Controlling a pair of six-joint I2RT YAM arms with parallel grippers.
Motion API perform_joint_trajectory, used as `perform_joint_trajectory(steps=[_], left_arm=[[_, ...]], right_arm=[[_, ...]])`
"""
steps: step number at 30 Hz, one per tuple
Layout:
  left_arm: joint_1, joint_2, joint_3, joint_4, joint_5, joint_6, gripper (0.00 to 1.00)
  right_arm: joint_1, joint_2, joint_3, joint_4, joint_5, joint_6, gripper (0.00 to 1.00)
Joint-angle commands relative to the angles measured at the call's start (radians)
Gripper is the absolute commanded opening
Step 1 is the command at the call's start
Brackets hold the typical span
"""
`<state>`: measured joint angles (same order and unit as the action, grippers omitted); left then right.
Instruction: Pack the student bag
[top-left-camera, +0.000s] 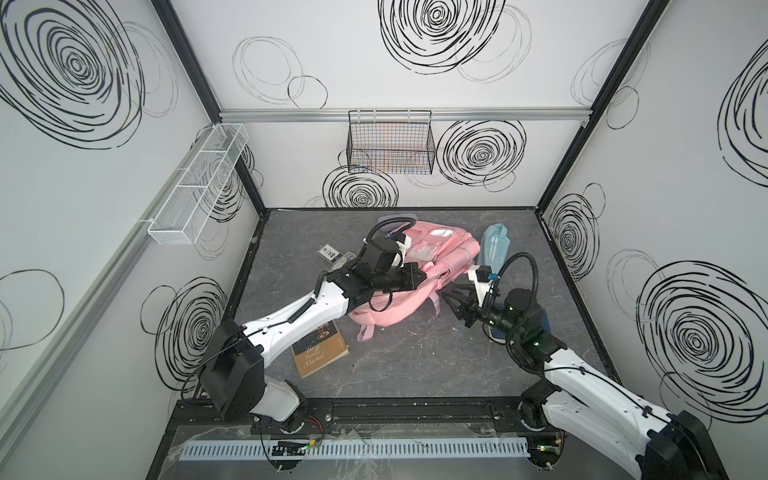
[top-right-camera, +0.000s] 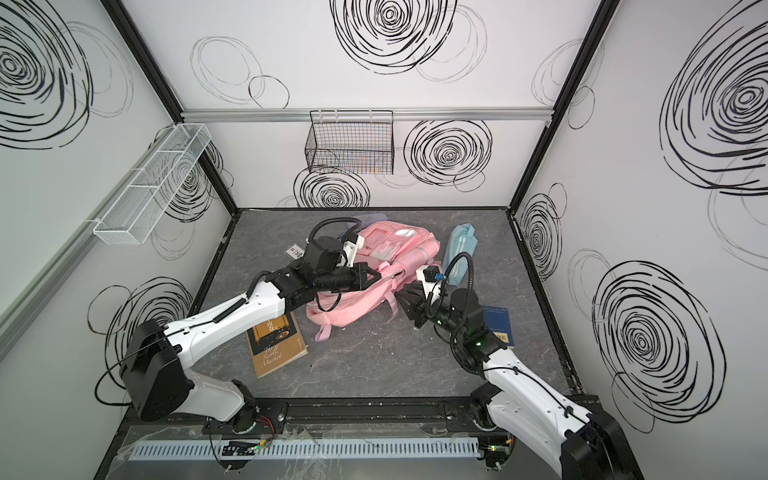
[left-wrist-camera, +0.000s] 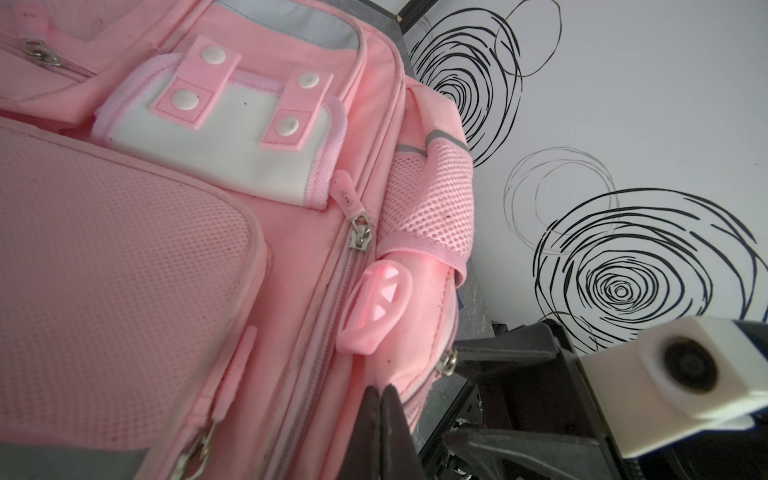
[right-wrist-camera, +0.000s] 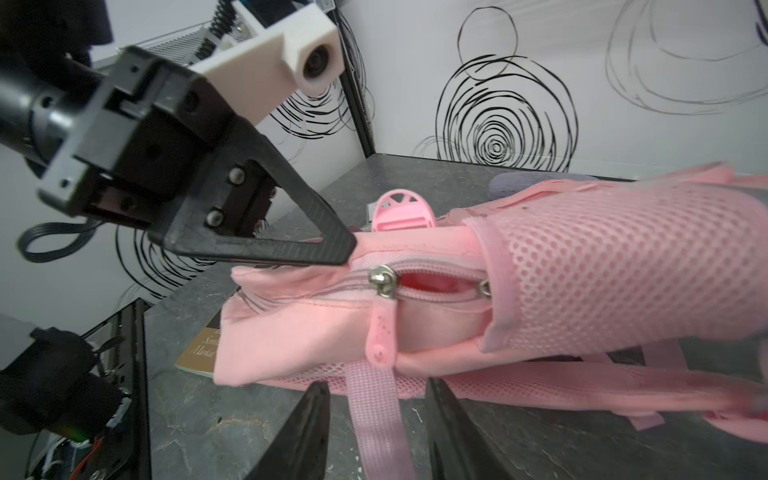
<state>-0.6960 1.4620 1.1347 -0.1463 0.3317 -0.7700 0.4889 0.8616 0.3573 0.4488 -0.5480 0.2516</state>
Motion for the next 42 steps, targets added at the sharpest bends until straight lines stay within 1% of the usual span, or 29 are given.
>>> perform_joint_trajectory(steps=[1, 5, 12, 17, 21, 24, 28, 36, 40, 42], left_arm=[[-0.006, -0.053, 0.010, 0.158, 0.001, -0.020, 0.00], [-0.013, -0.056, 0.005, 0.166, 0.000, -0.025, 0.00], [-0.019, -0.053, 0.002, 0.175, 0.001, -0.031, 0.00], [-0.019, -0.055, 0.000, 0.177, 0.003, -0.032, 0.00], [-0.014, -0.056, 0.002, 0.177, 0.003, -0.031, 0.00], [-0.014, -0.052, 0.005, 0.181, 0.007, -0.031, 0.00], [-0.014, -0.050, 0.004, 0.185, 0.010, -0.034, 0.00], [-0.017, -0.052, 0.002, 0.194, 0.015, -0.046, 0.00], [-0.017, -0.053, 0.005, 0.193, 0.015, -0.048, 0.00], [-0.017, -0.052, 0.005, 0.193, 0.015, -0.048, 0.00]], right_arm=[[-0.004, -0.004, 0.030, 0.110, -0.087, 0.042, 0.43], [-0.005, 0.025, 0.032, 0.104, -0.044, 0.049, 0.45], [-0.008, 0.104, 0.062, 0.119, -0.041, 0.066, 0.43], [-0.014, 0.125, 0.072, 0.132, -0.038, 0.066, 0.43], [-0.039, 0.123, 0.074, 0.093, -0.024, 0.057, 0.45], [-0.064, 0.108, 0.056, 0.097, -0.037, 0.060, 0.45], [-0.070, 0.107, 0.051, 0.112, -0.055, 0.063, 0.47], [-0.071, 0.183, 0.064, 0.200, -0.165, 0.102, 0.47], [-0.070, 0.215, 0.077, 0.197, -0.198, 0.100, 0.43], [-0.070, 0.223, 0.079, 0.202, -0.215, 0.102, 0.37]])
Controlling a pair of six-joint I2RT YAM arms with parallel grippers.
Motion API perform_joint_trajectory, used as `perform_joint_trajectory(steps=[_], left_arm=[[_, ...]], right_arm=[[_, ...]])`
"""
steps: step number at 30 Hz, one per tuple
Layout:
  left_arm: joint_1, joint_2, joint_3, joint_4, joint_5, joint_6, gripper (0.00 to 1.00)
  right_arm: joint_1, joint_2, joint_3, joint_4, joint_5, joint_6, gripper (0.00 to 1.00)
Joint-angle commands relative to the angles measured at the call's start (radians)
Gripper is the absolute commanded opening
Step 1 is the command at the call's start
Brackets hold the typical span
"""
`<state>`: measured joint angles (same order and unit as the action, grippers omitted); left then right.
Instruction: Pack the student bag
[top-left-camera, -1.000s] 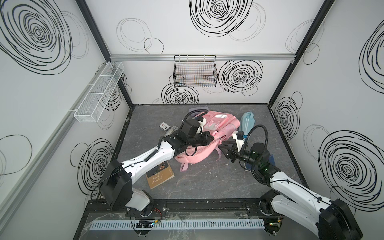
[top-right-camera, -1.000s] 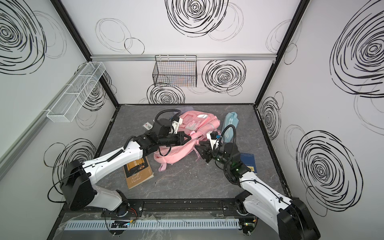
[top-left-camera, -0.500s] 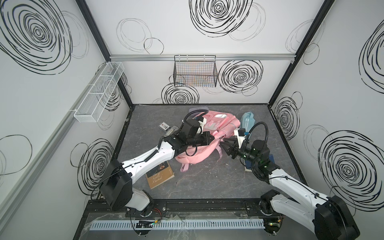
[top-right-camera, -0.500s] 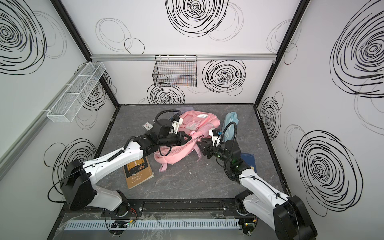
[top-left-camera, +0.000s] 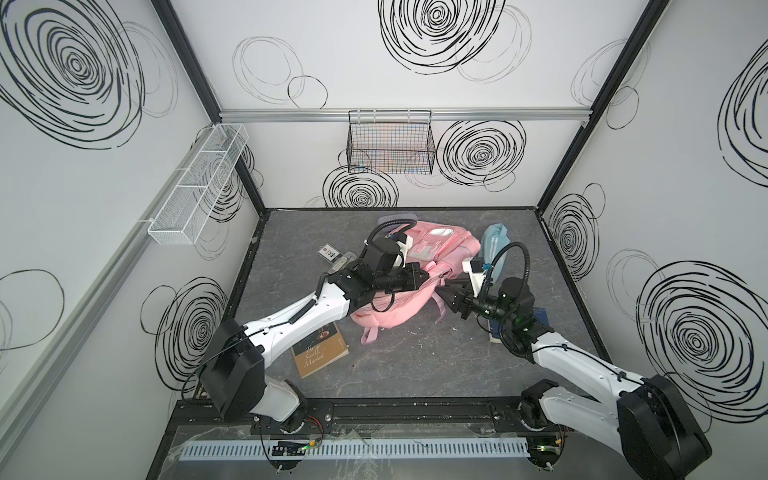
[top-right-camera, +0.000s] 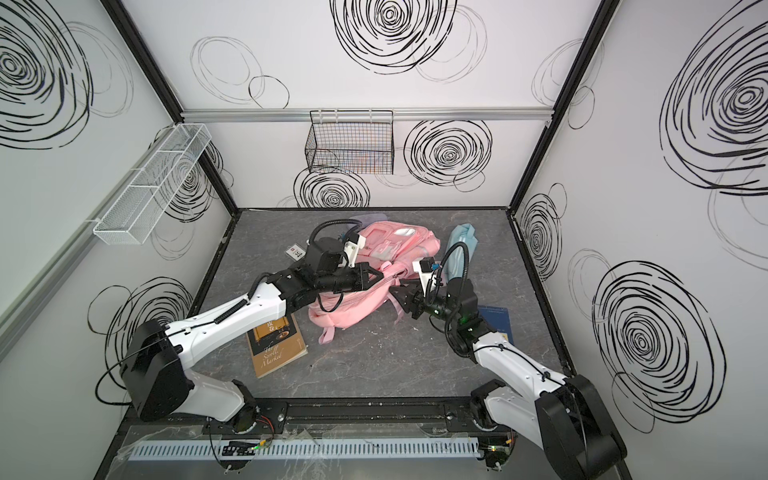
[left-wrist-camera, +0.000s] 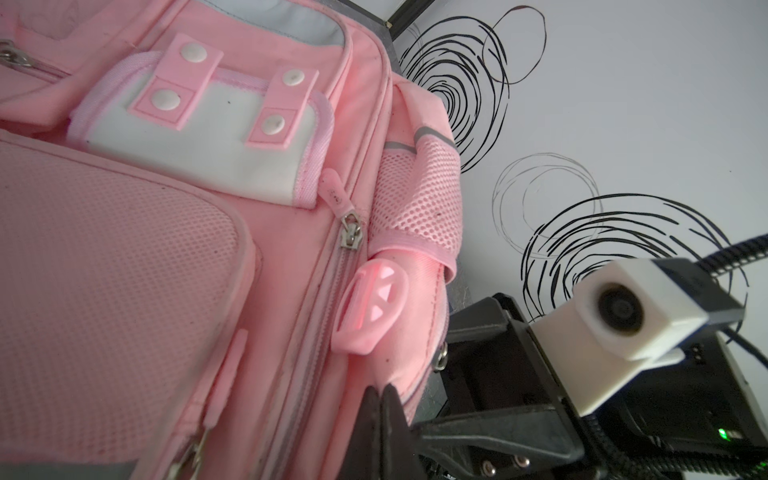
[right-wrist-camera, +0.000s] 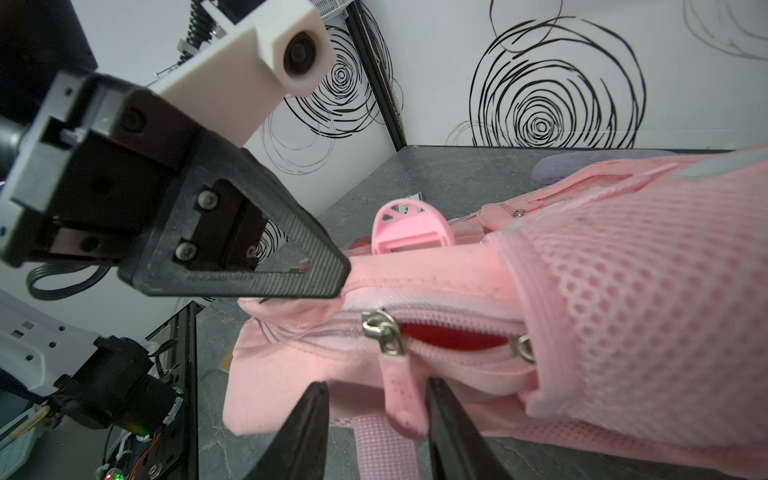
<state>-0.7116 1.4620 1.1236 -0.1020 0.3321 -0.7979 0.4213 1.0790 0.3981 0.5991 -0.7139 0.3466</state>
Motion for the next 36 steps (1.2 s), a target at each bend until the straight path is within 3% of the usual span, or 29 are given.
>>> perform_joint_trajectory(steps=[1, 6, 11, 17, 23, 33, 36], left_arm=[[-0.002, -0.052, 0.016, 0.150, 0.015, -0.020, 0.00], [0.001, -0.048, 0.009, 0.149, 0.010, -0.018, 0.00], [0.003, -0.052, -0.009, 0.168, 0.007, -0.028, 0.00], [0.001, -0.053, -0.011, 0.171, 0.005, -0.031, 0.00], [-0.005, -0.055, -0.018, 0.182, 0.004, -0.038, 0.00], [-0.011, -0.063, -0.025, 0.189, -0.001, -0.046, 0.00], [-0.011, -0.064, -0.026, 0.193, -0.002, -0.049, 0.00]], right_arm=[[-0.003, 0.006, 0.037, 0.058, -0.054, 0.008, 0.34], [-0.004, -0.013, 0.038, 0.049, -0.056, 0.002, 0.15], [-0.005, -0.043, 0.035, 0.019, -0.028, -0.011, 0.10], [-0.007, -0.039, 0.036, 0.039, -0.019, 0.000, 0.11], [-0.007, -0.029, 0.054, 0.044, -0.005, 0.021, 0.24], [-0.008, 0.005, 0.058, 0.051, 0.020, 0.043, 0.24], [-0.010, 0.012, 0.059, 0.056, 0.023, 0.052, 0.14]])
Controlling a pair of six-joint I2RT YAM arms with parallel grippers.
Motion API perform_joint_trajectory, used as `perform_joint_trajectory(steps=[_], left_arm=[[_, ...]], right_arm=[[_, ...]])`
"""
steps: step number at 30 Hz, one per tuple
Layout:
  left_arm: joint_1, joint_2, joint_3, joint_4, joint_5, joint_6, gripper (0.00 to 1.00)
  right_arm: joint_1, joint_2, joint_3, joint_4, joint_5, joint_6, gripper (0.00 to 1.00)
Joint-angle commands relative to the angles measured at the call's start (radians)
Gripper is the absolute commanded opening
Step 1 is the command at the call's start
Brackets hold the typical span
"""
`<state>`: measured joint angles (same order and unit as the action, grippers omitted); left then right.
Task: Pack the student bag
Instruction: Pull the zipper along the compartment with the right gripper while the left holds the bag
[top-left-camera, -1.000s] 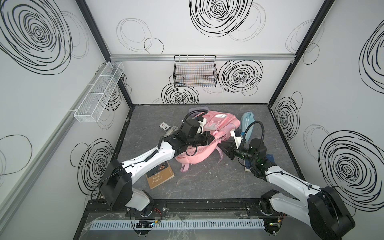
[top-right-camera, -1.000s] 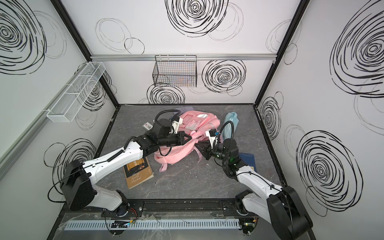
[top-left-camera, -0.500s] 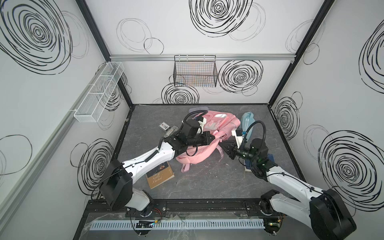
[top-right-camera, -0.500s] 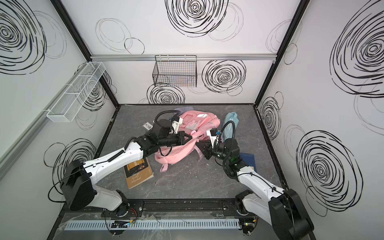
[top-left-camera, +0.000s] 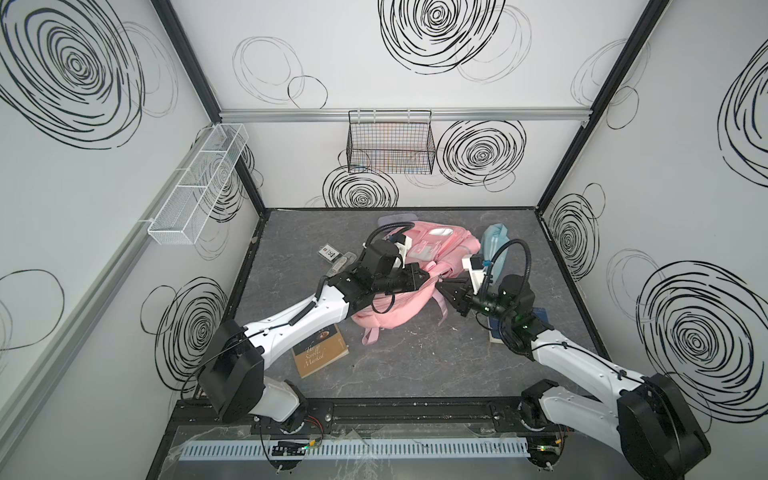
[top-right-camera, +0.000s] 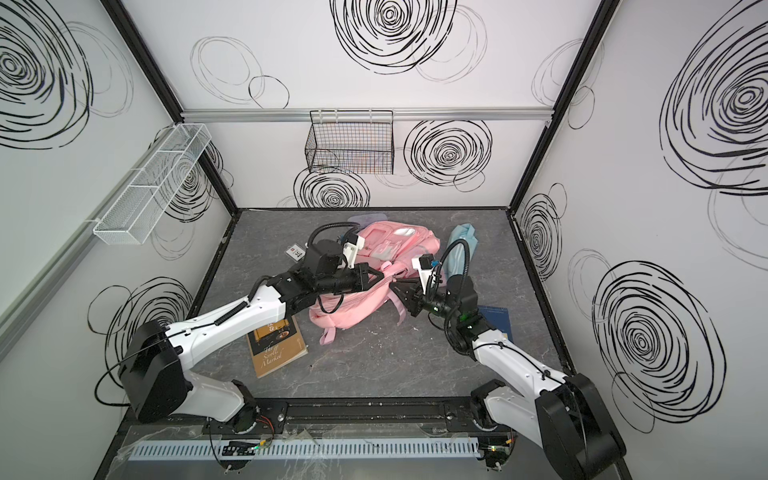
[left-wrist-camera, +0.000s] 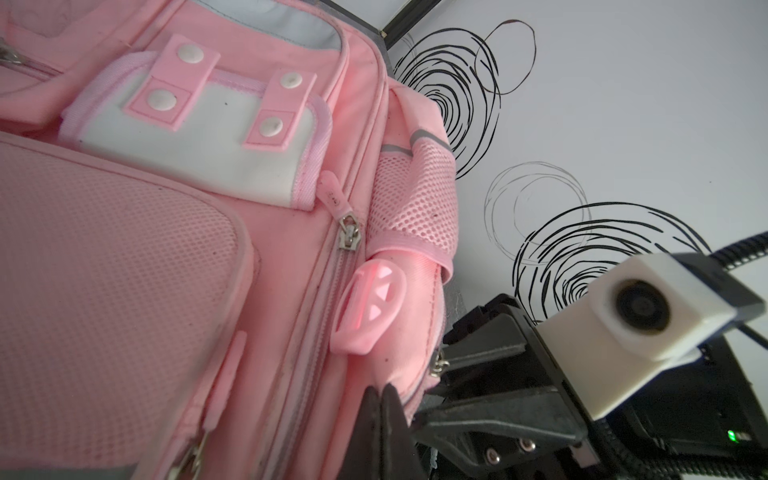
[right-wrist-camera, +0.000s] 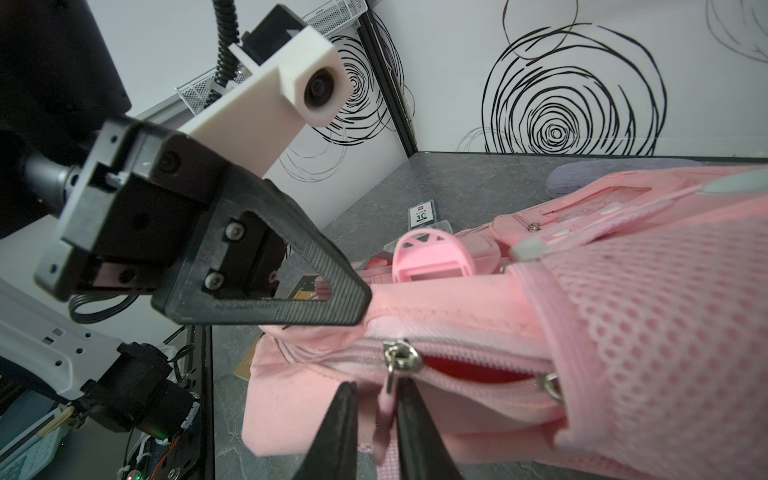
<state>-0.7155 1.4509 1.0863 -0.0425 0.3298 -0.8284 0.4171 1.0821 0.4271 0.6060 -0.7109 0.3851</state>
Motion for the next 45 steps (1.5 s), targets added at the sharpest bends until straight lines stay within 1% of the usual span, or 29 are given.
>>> perform_joint_trajectory(steps=[1, 4, 6, 9, 10, 13, 15, 18, 23, 26, 28, 31, 34, 37, 40, 45], left_arm=[[-0.007, -0.053, 0.009, 0.135, 0.001, -0.020, 0.00], [-0.002, -0.051, 0.005, 0.144, -0.017, -0.024, 0.00], [0.006, -0.046, -0.004, 0.160, -0.029, -0.040, 0.00], [0.018, -0.029, -0.021, 0.211, -0.043, -0.087, 0.00], [0.022, -0.023, -0.028, 0.231, -0.049, -0.108, 0.00], [0.041, -0.004, -0.046, 0.308, -0.059, -0.181, 0.00], [0.052, 0.011, -0.044, 0.351, -0.057, -0.224, 0.00], [0.059, 0.028, -0.018, 0.385, -0.058, -0.267, 0.00], [0.062, 0.045, 0.009, 0.432, -0.066, -0.341, 0.00], [0.065, 0.054, 0.026, 0.411, -0.090, -0.341, 0.00], [0.069, 0.064, 0.026, 0.420, -0.093, -0.348, 0.00], [0.080, 0.079, 0.028, 0.427, -0.105, -0.353, 0.00], [0.092, 0.093, 0.043, 0.417, -0.122, -0.347, 0.00], [0.108, 0.098, 0.055, 0.422, -0.118, -0.364, 0.00], [0.120, 0.073, 0.060, 0.428, -0.116, -0.382, 0.00], [0.132, 0.005, 0.059, 0.449, -0.103, -0.440, 0.00]], right_arm=[[-0.007, 0.008, 0.033, 0.043, 0.020, 0.014, 0.11], [-0.009, -0.010, 0.047, -0.010, 0.037, 0.003, 0.00], [-0.009, -0.031, 0.063, -0.061, 0.045, -0.024, 0.00], [-0.008, -0.057, 0.094, -0.162, 0.054, -0.103, 0.00], [-0.005, -0.064, 0.110, -0.224, 0.068, -0.125, 0.00], [0.018, -0.062, 0.190, -0.457, 0.144, -0.216, 0.00], [0.043, -0.051, 0.232, -0.575, 0.193, -0.267, 0.00], [0.097, -0.036, 0.275, -0.694, 0.255, -0.304, 0.00], [0.217, -0.034, 0.330, -0.789, 0.415, -0.308, 0.00], [0.292, -0.016, 0.404, -0.870, 0.510, -0.298, 0.00], [0.350, -0.002, 0.443, -0.905, 0.544, -0.284, 0.00], [0.428, 0.011, 0.456, -0.915, 0.566, -0.257, 0.00], [0.460, 0.015, 0.436, -0.907, 0.561, -0.226, 0.00], [0.461, 0.005, 0.406, -0.899, 0.559, -0.217, 0.00], [0.433, -0.026, 0.374, -0.910, 0.640, -0.230, 0.00], [0.219, -0.073, 0.347, -0.923, 0.562, -0.303, 0.00]])
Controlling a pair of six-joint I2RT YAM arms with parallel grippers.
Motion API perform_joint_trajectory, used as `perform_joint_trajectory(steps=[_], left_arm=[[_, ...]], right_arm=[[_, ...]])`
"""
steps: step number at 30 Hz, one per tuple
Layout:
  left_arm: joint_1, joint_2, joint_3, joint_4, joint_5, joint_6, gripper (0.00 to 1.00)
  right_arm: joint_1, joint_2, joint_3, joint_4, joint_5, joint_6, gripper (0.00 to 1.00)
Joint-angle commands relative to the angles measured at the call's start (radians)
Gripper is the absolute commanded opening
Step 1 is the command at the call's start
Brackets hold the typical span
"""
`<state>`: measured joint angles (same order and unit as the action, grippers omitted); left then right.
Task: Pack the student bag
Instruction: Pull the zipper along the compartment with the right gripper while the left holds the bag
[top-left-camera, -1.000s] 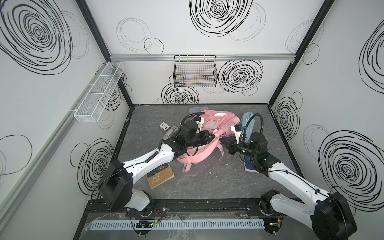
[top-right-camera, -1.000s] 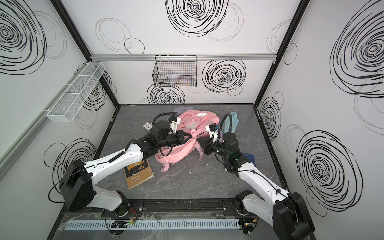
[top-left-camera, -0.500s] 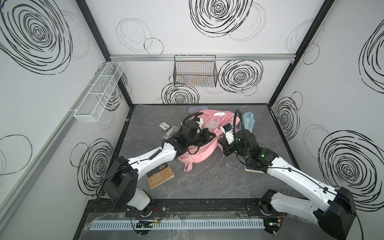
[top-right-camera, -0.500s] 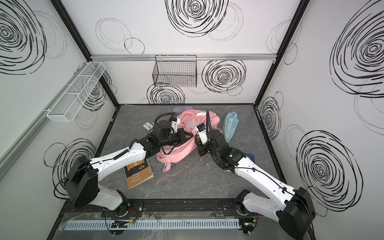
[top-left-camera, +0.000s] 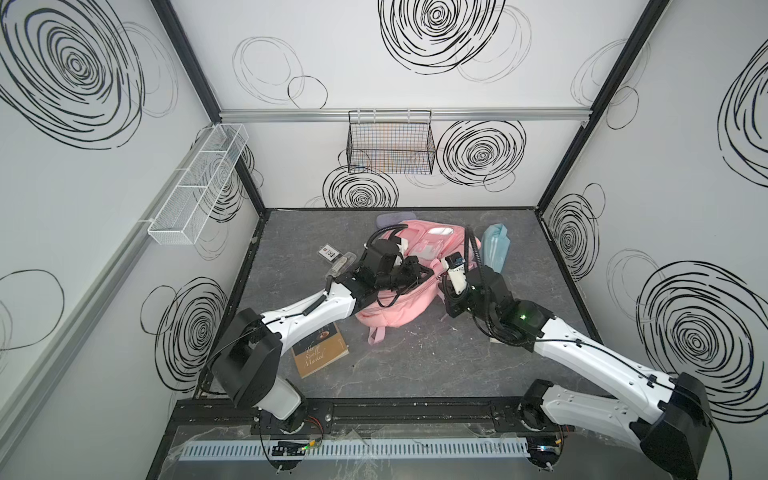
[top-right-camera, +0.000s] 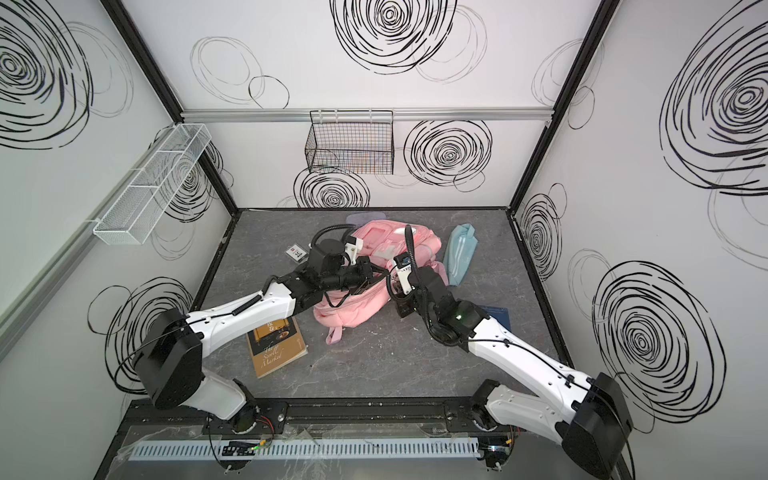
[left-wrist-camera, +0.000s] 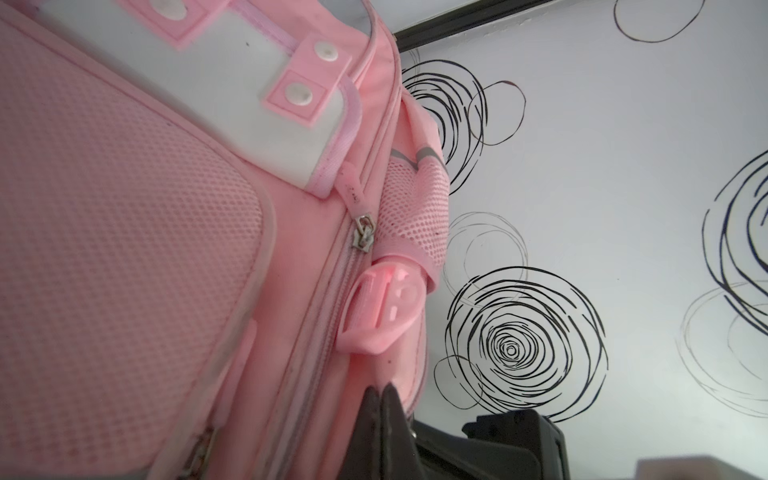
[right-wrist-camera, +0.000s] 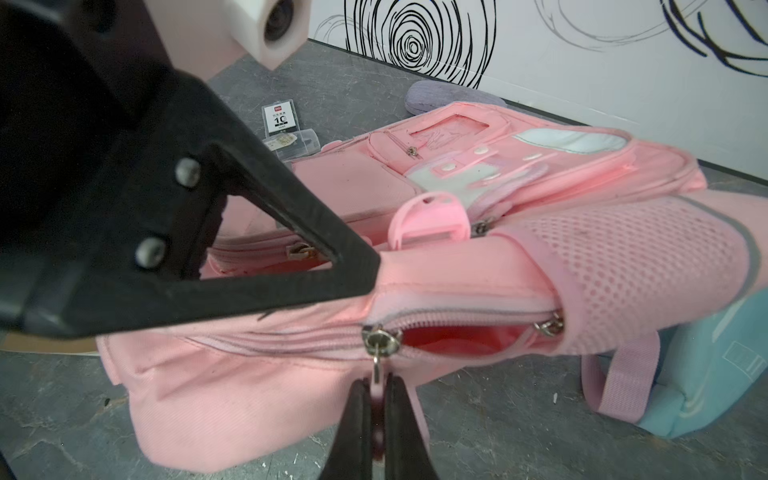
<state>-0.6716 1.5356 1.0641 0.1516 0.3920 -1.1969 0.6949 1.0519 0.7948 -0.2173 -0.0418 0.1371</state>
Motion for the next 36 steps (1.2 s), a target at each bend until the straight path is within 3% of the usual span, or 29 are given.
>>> perform_joint_trajectory(steps=[1, 8, 16, 29, 36], left_arm=[[0.089, -0.093, 0.079, 0.263, -0.166, -0.084, 0.00], [0.090, -0.095, 0.086, 0.304, -0.187, -0.176, 0.00], [0.094, -0.019, 0.136, 0.315, -0.222, -0.218, 0.00], [0.138, 0.021, 0.203, 0.307, -0.291, -0.234, 0.00], [0.135, 0.037, 0.277, 0.268, -0.359, -0.224, 0.00]], right_arm=[[-0.087, -0.041, -0.012, -0.108, -0.117, -0.069, 0.00], [-0.090, -0.027, 0.088, -0.137, -0.171, -0.089, 0.00], [0.159, 0.017, 0.199, -0.214, -0.099, -0.028, 0.00], [0.390, -0.022, 0.075, -0.177, -0.018, 0.139, 0.00], [0.410, -0.083, 0.041, -0.196, 0.073, 0.151, 0.00]])
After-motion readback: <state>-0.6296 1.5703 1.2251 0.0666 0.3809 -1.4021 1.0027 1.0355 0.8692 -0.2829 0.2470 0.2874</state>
